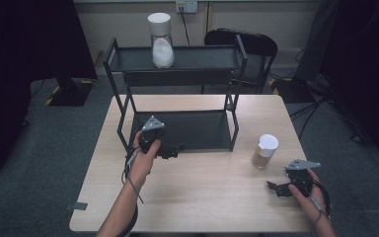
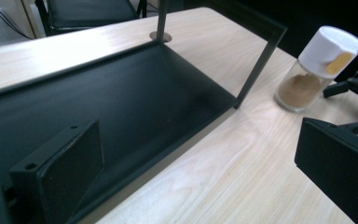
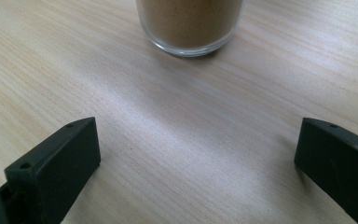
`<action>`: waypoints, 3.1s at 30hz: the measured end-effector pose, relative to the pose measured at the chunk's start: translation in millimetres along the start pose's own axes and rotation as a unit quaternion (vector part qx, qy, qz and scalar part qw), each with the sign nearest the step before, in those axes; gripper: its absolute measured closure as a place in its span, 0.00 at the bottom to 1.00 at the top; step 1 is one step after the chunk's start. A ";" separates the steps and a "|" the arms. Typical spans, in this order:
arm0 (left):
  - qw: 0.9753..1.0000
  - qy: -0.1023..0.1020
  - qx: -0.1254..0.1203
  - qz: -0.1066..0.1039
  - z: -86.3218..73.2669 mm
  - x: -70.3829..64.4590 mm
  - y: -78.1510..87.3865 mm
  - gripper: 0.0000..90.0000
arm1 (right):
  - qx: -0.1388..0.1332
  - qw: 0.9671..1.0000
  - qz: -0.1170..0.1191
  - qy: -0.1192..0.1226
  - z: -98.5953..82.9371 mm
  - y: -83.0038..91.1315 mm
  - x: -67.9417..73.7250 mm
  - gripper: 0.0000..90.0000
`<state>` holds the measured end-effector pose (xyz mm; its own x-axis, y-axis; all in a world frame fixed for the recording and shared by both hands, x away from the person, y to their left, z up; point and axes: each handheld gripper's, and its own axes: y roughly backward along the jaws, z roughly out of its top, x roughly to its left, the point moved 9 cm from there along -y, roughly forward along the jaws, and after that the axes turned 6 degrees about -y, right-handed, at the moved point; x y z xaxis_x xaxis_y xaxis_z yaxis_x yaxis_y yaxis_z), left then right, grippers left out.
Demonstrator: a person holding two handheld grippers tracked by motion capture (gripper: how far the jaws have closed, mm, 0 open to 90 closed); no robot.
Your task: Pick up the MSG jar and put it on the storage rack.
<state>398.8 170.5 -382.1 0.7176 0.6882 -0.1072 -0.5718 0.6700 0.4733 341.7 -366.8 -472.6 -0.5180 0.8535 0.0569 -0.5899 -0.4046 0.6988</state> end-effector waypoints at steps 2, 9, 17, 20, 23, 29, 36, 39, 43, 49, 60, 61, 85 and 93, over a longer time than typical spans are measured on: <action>1.000 -0.001 0.004 -0.001 -4.3 -0.3 -1.7 0.01 | 0.000 1.000 0.000 0.000 0.0 0.0 0.0 0.00; 1.000 0.004 0.022 -0.004 -23.1 -0.2 -7.0 0.01 | 0.000 1.000 0.000 0.000 0.0 0.0 0.0 0.00; 0.999 0.013 0.031 -0.007 -41.6 -0.5 -9.6 0.01 | 0.000 1.000 0.000 0.000 0.0 0.0 0.0 0.00; 0.999 0.015 0.035 -0.004 -48.7 -1.2 -9.5 0.01 | 0.000 1.000 0.000 0.000 0.0 0.0 0.0 0.00; 0.999 0.012 0.041 0.000 -55.1 -2.5 -8.6 0.01 | 0.000 1.000 0.000 0.000 0.0 0.0 0.0 0.00; 0.997 0.007 0.067 0.022 -68.4 -7.8 -3.5 0.02 | 0.000 1.000 0.000 0.000 0.0 0.0 0.0 0.00; 0.996 0.009 0.082 0.028 -81.6 -10.3 5.4 0.02 | 0.000 1.000 0.000 0.000 0.0 0.0 0.0 0.00; 0.996 0.009 0.088 0.034 -87.4 -11.7 9.7 0.02 | 0.000 1.000 0.000 0.000 0.0 0.0 0.0 0.00; 0.995 0.011 0.096 0.038 -95.5 -12.3 16.0 0.02 | 0.000 1.000 0.000 0.000 0.0 0.0 0.0 0.00; 0.993 0.010 0.110 0.049 -104.9 -12.8 25.6 0.02 | 0.000 1.000 0.000 0.000 0.0 0.0 0.0 0.00; 0.985 -0.018 0.154 0.075 -120.6 -12.2 38.2 0.02 | 0.000 1.000 0.000 0.000 0.0 0.0 0.0 0.00; 0.984 -0.021 0.157 0.077 -122.2 -12.6 37.9 0.02 | 0.000 1.000 0.000 0.000 0.0 0.0 0.0 0.00; 0.986 -0.036 0.132 0.095 -135.2 -17.2 41.5 0.00 | 0.000 1.000 0.000 0.000 0.0 0.0 0.0 0.00; 0.986 -0.036 0.132 0.095 -135.2 -17.2 41.5 0.00 | 0.001 1.000 -0.001 -0.002 -0.1 0.2 0.3 0.00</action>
<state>309.0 224.1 -478.8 0.6389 0.7667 0.0631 -0.5823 0.4284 0.6909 341.4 -366.5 -472.5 -0.5151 0.8551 0.0584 -0.5899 -0.4031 0.6996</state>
